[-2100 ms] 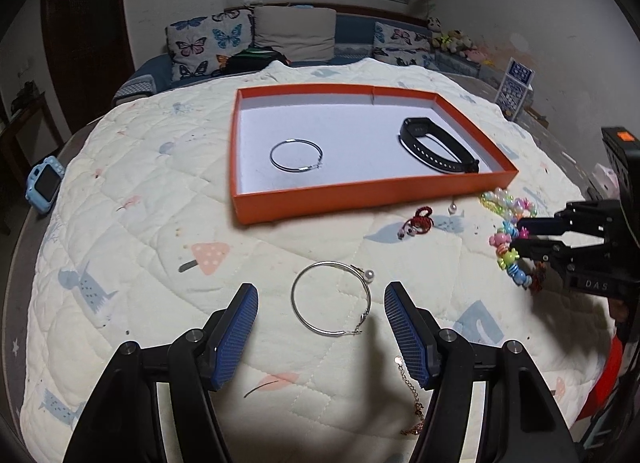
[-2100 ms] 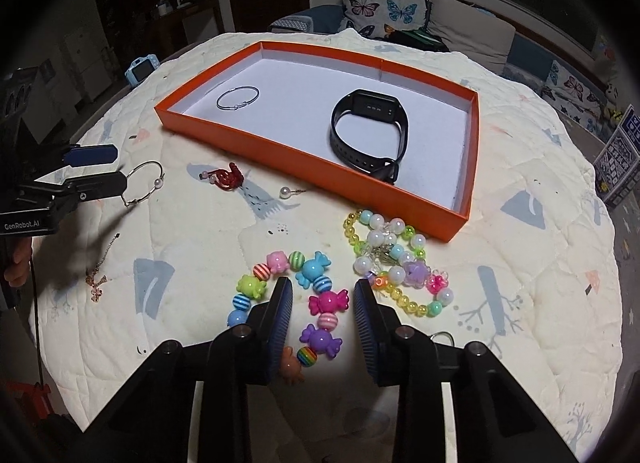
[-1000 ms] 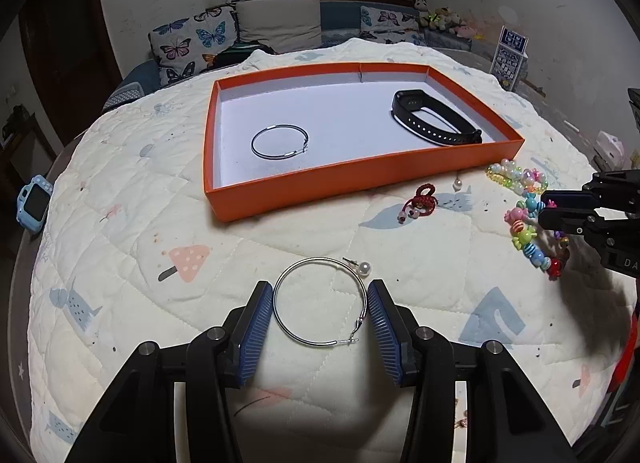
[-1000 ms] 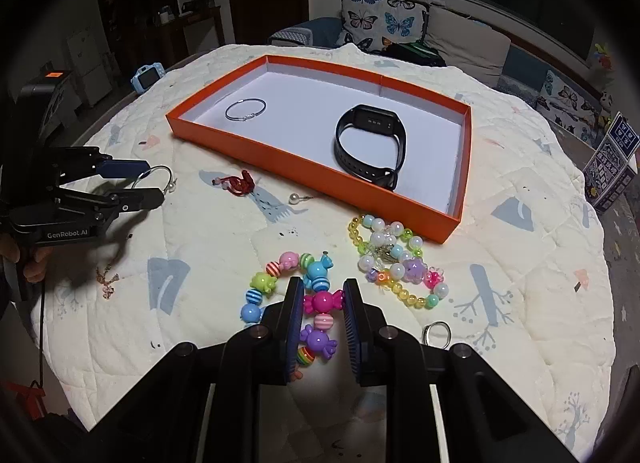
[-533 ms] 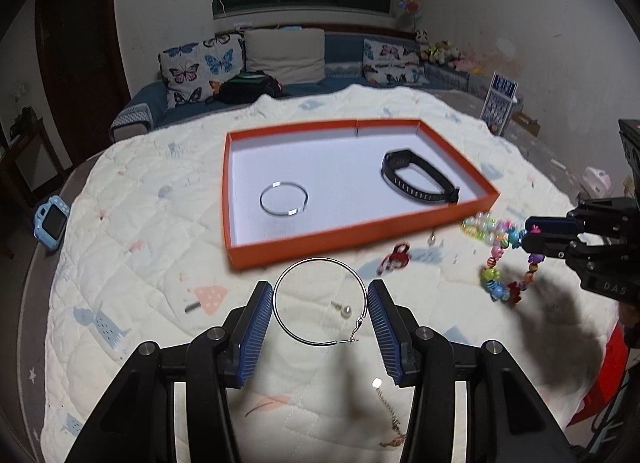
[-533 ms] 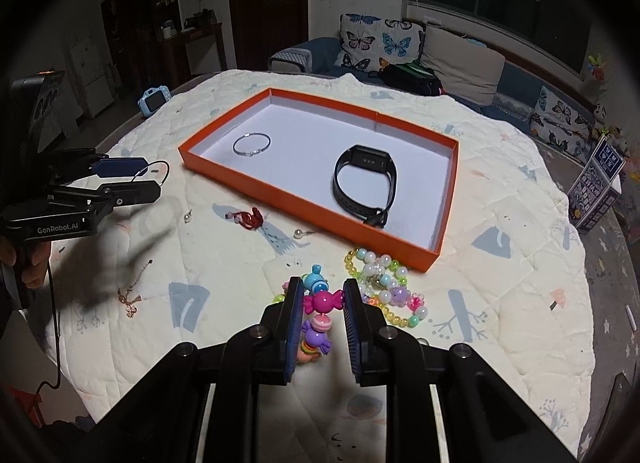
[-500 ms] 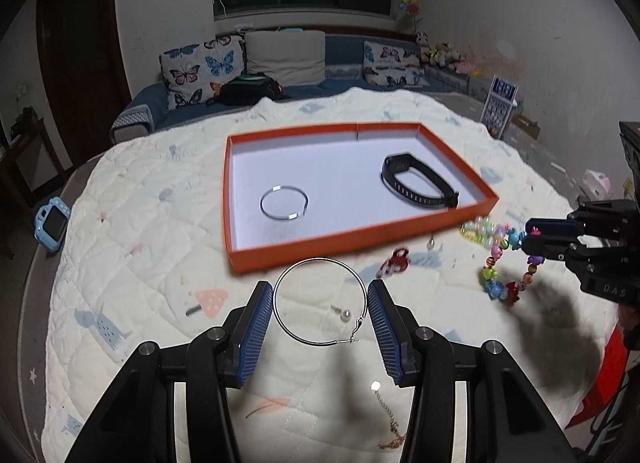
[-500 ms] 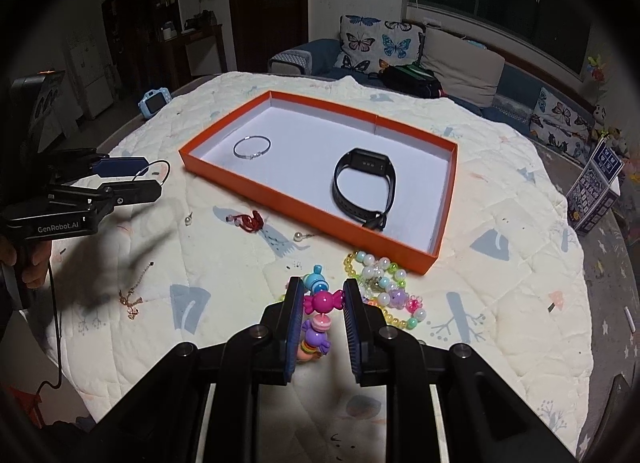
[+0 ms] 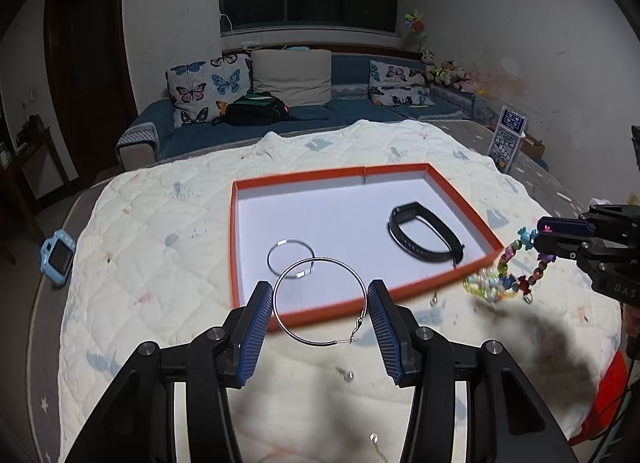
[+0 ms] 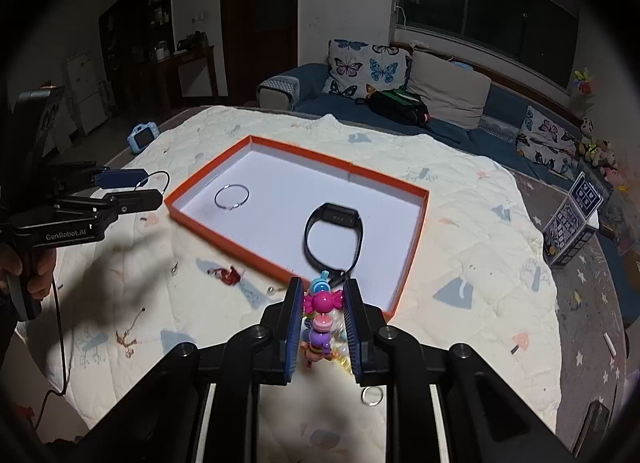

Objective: Organize jewelry
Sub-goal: 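Carry the bracelet and hoop into the orange box and open both tools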

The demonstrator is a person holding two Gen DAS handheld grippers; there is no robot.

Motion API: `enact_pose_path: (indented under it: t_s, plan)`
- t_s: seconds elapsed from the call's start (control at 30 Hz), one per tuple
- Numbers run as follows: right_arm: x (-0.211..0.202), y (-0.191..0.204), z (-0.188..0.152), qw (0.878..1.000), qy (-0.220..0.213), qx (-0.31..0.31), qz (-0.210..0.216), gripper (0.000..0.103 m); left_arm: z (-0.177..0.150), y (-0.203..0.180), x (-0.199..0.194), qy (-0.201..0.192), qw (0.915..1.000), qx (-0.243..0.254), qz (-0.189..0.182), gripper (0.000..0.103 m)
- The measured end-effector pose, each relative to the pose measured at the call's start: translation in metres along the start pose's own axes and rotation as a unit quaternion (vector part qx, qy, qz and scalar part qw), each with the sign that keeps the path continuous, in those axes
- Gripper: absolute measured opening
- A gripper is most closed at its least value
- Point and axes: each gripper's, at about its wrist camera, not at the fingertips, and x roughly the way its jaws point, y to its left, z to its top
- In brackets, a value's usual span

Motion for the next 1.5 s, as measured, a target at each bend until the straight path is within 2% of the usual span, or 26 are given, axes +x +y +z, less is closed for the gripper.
enact_pose_path:
  t_s: [0.23, 0.73, 0.9, 1.07, 1.17, 1.3, 1.5]
  plan:
    - [0.016, -0.011, 0.021, 1.0, -0.008, 0.002, -0.002, 0.023, 0.022, 0.006, 0.033, 0.01, 0.9999, -0.005, 0.005, 0.052]
    - [0.064, -0.021, 0.041, 1.0, 0.001, 0.026, 0.012, 0.023, 0.029, 0.009, 0.107, 0.058, 0.9983, -0.006, -0.008, 0.053]
    - [0.075, -0.028, 0.04, 1.0, 0.011, 0.029, 0.007, 0.023, 0.025, 0.01, 0.12, 0.068, 0.9976, -0.008, -0.012, 0.053]
    - [0.067, -0.038, 0.044, 0.999, -0.014, 0.049, 0.009, 0.023, 0.023, 0.008, 0.129, 0.074, 0.9972, -0.006, -0.014, 0.053]
    - [0.066, -0.04, 0.051, 0.999, -0.021, 0.046, -0.004, 0.023, 0.022, 0.007, 0.133, 0.075, 0.997, -0.007, -0.015, 0.053]
    - [0.078, -0.046, 0.055, 0.999, -0.015, 0.05, -0.014, 0.023, 0.021, 0.007, 0.138, 0.078, 0.9967, -0.008, -0.019, 0.053]
    - [0.101, -0.06, 0.058, 0.997, -0.002, 0.082, 0.002, 0.023, 0.02, 0.01, 0.147, 0.087, 0.9959, -0.012, -0.022, 0.055]
